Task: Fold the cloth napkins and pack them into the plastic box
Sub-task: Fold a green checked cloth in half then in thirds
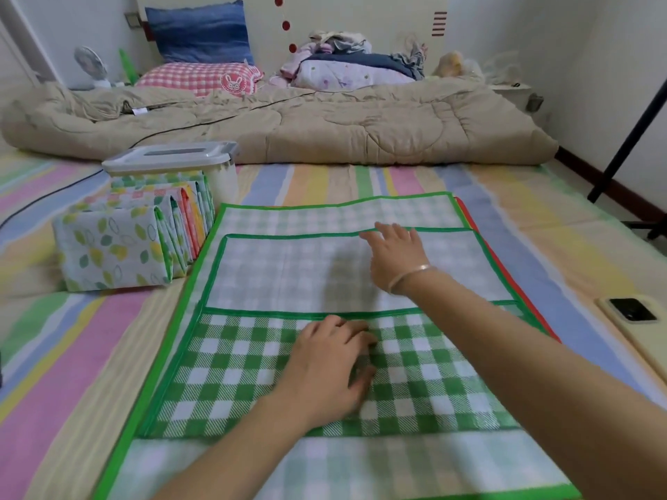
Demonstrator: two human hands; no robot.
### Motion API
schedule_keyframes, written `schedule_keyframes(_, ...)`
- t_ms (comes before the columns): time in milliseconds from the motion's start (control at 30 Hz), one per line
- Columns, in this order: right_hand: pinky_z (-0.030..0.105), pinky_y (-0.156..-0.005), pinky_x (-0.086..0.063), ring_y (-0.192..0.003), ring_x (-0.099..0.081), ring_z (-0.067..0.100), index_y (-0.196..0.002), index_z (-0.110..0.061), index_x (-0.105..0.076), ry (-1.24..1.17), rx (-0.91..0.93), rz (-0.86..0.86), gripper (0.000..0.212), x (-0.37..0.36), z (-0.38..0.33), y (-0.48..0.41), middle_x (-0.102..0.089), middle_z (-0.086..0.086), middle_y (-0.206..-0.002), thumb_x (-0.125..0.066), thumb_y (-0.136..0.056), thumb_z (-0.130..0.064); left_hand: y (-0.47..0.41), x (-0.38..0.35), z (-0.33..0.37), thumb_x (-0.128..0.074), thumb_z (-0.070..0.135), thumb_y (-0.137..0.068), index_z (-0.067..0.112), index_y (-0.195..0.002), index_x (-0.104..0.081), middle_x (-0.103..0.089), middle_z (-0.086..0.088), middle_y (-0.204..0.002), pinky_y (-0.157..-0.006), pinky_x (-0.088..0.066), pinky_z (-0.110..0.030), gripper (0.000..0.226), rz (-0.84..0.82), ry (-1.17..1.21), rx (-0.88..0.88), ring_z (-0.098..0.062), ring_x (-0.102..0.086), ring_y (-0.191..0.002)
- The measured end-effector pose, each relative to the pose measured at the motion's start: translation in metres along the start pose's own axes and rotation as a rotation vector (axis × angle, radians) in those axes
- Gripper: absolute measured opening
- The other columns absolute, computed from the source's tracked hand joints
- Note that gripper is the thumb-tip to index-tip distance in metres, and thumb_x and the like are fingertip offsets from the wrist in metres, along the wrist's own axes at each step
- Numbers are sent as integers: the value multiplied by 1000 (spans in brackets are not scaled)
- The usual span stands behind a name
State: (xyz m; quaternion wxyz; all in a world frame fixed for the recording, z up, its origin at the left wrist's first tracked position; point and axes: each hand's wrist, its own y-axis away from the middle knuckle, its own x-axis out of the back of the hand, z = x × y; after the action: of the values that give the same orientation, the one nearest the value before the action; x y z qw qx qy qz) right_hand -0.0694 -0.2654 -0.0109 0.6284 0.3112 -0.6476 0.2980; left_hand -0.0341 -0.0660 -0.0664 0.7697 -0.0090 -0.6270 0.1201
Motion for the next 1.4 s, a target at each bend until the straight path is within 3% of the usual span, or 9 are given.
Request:
schedule_keyframes(133,56,-118,-4,-148,-7,33,-154,-23,-10,164,4,-72,76,-1,-11,-48,-9,8,-161,-48,-89,-16,5,-10,0,-51,39,-85,24,-116,-66,-64,5,-128,-88,-49,-42,38,97,-5,-20,-24,-57,-112)
schedule_keyframes(300,55,-118,-6,-136,-36,31,-152,-19,-17,219,4,-132,78,-10,-12,-71,-42,10,-144,-55,-84,-20,7,-16,-2,-50,40,-88,24,-120,-65,-62,4,-132,-94,-47,-44,39,117,17,-17,-23,-55,-117)
schedule_keyframes(500,36,-91,-39,-114,-51,29,-125,-19,-60,139,58,244,34,30,-7,-53,-61,8,-120,-49,-92,-15,8,-19,-2,-49,41,-89,24,-121,-64,-63,3,-131,-96,-47,-45,39,156,22,-38,-24,-56,-117)
schedule_keyframes(767,39,-63,-51,-81,-62,23,-95,-20,-71,-253,296,562,12,54,-10,92,-66,-3,-86,-69,-84,-15,8,-19,-3,-45,38,-89,19,-114,-67,-66,-2,-125,-90,-53,-45,38,238,-68,-88,-26,-62,-109)
schedule_keyframes(867,35,-57,-52,-74,-61,14,-91,-22,-69,-300,299,575,16,35,-11,142,-64,-10,-80,-76,-80,-14,11,-9,4,-55,20,-85,13,-100,-71,-71,-4,-105,-84,-53,-41,22,387,-68,-219,-26,-65,-96)
schedule_keyframes(967,32,-57,-52,-73,-60,12,-85,-22,-68,-364,282,591,19,7,-9,168,-63,-12,-78,-81,-75,-11,30,15,24,-60,11,-85,12,-86,-69,-62,-2,-75,-63,-44,-34,10,535,-72,-429,-23,-55,-70)
schedule_keyframes(1033,28,-61,-49,-76,-57,11,-82,-22,-69,-403,294,572,20,-14,-7,177,-63,-13,-78,-83,-73,-11,49,28,36,-60,9,-87,11,-85,-71,-61,-1,-72,-58,-41,-33,11,576,10,-492,-22,-51,-65)
schedule_keyframes(1233,26,-64,-46,-82,-53,11,-84,-25,-72,-425,366,455,17,-53,-3,197,-63,-15,-81,-83,-74,-17,77,27,6,-62,25,-90,21,-103,-74,-69,9,-102,-87,-47,-29,18,475,68,-229,-14,-62,-96)
schedule_keyframes(1400,27,-59,-50,-79,-55,8,-88,-26,-70,-395,376,420,11,-55,-3,210,-63,-15,-84,-76,-78,-23,88,12,-13,-62,51,-86,28,-107,-75,-68,19,-107,-85,-55,-30,34,217,133,-153,-3,-59,-103)
